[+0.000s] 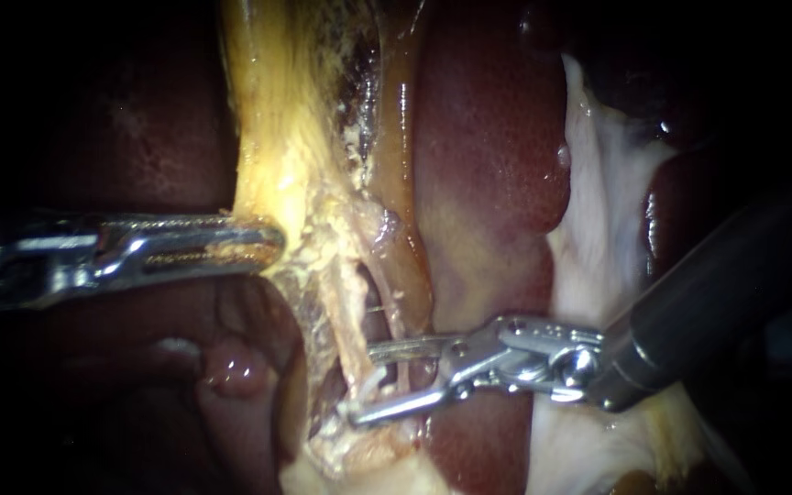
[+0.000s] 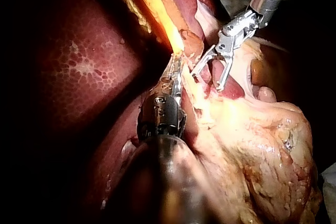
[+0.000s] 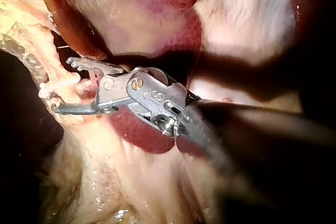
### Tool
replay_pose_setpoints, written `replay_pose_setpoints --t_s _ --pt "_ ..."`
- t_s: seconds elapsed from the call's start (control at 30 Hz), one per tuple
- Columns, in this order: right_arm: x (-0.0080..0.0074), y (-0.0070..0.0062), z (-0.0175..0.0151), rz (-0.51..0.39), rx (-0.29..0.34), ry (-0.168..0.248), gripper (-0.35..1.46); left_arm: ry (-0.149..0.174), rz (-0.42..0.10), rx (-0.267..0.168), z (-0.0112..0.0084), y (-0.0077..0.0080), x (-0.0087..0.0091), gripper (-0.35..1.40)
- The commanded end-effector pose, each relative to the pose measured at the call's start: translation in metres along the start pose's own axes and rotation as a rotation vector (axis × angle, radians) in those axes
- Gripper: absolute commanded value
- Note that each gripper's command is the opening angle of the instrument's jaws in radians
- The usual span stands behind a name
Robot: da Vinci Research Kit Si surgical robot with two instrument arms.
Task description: Going back first clip left tube
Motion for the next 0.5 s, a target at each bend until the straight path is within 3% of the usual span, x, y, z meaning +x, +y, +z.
replay_pose_setpoints --t_s 0.03,0.33,0.5 --pt "0.0002 0.0 -0.0004 -0.008 -0.001 0.001 0.6 0.0 0.0 0.0 0.0001 0.0 0.0 -0.35" --pt "0.0025 -0.0003 -0.0048 -0.082 -0.014 0.012 0.6 -0.001 0.0 -0.002 0.0001 0.0001 0.0 -0.35" --pt "0.0047 -0.0009 -0.0076 -0.13 -0.026 0.03 0.6 -0.001 0.0 -0.002 0.0002 0.0003 0.0 -0.35"
